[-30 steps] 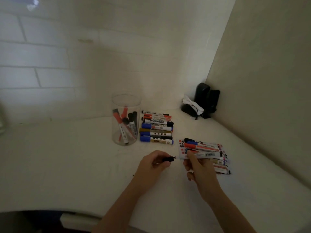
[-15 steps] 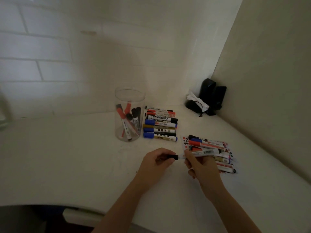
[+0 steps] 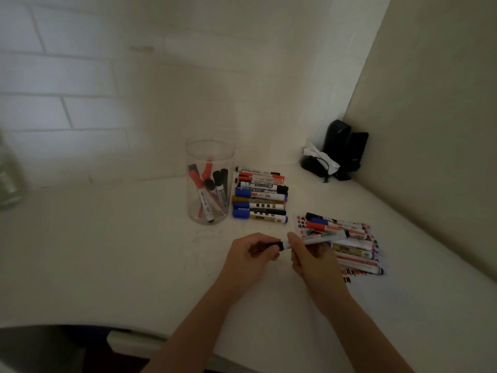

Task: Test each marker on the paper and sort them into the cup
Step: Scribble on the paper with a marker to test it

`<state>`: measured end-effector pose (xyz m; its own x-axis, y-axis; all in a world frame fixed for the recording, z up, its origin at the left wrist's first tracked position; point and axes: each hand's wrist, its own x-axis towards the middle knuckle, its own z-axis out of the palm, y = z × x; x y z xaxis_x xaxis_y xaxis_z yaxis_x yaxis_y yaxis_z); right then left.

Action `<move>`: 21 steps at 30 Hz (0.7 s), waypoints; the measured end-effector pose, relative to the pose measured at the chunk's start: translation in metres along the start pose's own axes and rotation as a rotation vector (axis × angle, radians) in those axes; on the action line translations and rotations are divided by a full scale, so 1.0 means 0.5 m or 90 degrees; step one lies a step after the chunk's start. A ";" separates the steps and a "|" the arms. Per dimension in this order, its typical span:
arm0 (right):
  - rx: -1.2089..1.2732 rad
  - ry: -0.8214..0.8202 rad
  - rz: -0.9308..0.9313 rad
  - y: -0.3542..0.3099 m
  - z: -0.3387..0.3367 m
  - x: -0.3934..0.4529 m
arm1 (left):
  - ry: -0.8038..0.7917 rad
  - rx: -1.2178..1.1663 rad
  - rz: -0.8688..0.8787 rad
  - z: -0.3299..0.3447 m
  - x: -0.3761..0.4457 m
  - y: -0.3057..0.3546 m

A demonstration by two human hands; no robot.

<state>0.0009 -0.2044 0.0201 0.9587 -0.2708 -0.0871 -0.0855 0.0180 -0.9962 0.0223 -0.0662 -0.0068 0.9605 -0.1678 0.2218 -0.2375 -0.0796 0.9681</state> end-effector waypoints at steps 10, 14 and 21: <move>0.115 -0.043 0.086 -0.073 -0.040 -0.044 | 0.064 -0.238 -0.100 -0.030 -0.042 0.041; 0.062 -0.194 0.034 -0.079 -0.021 -0.088 | 0.197 -0.349 -0.008 -0.060 -0.055 0.091; -0.196 -0.208 -0.161 -0.088 0.102 -0.100 | 0.285 -0.131 0.125 -0.122 -0.054 0.143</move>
<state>-0.0294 -0.1424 0.0679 0.9901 0.0865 0.1106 0.1321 -0.3070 -0.9425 -0.0117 -0.0076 0.0634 0.8795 0.2795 0.3852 -0.4287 0.1138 0.8962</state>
